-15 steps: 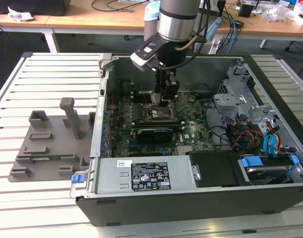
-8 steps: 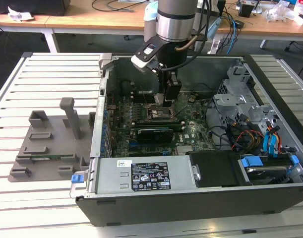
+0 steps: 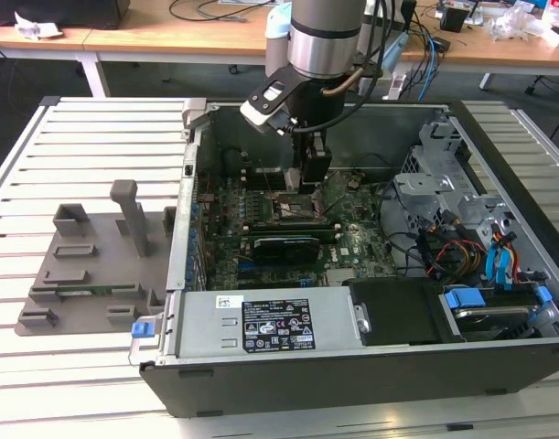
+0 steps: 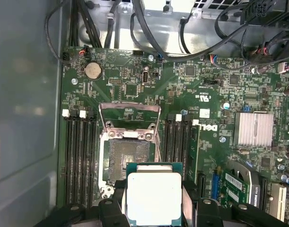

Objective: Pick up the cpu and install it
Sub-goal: 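Place the cpu into insertion slot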

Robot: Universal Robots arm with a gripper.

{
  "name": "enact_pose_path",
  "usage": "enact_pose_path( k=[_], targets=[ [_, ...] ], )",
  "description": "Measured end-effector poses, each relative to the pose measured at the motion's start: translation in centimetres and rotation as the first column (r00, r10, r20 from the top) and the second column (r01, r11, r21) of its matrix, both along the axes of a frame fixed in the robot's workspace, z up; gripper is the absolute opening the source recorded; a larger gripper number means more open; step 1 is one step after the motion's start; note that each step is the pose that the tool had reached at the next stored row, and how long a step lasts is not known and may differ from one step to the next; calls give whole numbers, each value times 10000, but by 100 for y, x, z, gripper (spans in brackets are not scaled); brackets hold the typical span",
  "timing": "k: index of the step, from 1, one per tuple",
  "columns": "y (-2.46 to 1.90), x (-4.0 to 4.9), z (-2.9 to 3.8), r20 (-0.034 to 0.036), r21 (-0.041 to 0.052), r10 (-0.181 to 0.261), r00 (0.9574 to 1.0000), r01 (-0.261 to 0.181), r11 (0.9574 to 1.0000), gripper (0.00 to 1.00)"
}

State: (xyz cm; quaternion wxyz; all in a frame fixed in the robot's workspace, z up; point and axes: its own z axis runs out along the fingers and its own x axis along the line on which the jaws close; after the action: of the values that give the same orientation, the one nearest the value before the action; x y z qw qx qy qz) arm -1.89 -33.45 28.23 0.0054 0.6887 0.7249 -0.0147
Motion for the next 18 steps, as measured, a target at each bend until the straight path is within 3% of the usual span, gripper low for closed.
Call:
enact_pose_path(
  k=[18],
  targets=[
    [-1,0,-110,0,-6,1,10000,-1,10000,55]
  ],
)
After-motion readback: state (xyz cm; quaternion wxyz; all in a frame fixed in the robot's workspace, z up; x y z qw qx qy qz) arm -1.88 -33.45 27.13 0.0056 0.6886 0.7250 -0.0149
